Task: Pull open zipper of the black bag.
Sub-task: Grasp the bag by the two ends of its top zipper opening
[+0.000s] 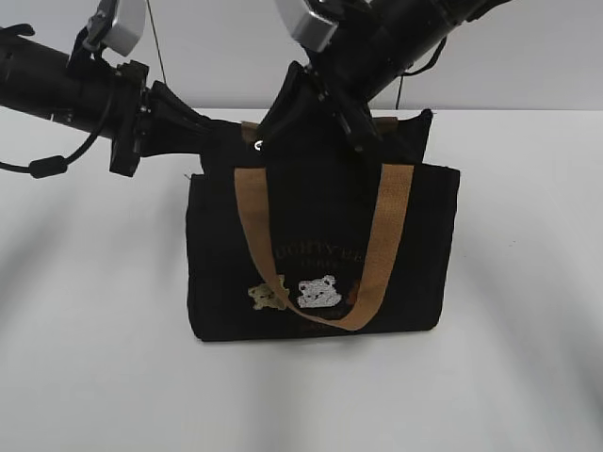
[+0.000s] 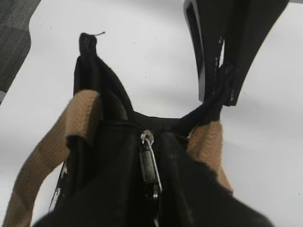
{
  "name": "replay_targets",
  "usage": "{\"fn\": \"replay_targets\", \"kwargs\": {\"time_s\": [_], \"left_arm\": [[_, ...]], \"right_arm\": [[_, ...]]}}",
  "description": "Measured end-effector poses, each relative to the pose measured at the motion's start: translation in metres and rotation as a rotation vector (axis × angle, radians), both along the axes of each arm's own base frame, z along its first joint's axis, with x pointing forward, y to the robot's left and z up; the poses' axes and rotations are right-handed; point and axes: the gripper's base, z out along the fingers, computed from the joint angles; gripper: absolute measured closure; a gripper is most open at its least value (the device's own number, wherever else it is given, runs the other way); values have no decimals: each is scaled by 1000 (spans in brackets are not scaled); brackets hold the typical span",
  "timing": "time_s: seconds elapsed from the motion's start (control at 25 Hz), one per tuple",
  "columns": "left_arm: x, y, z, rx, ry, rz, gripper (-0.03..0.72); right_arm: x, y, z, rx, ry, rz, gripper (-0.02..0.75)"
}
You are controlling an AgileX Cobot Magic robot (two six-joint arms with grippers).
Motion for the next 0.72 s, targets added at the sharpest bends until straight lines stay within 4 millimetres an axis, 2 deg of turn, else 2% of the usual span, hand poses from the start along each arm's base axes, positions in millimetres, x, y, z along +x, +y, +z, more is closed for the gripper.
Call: {"fn": "replay_targets", "kwargs": {"time_s": [0.16, 0.72], "left_arm": [[-1, 0, 0, -7, 3, -5, 634], [-1, -1, 0, -7, 3, -6, 634]], "right_arm": [[2, -7, 6, -5, 50, -70, 671], [1, -12, 8, -29, 467, -418, 682]]}}
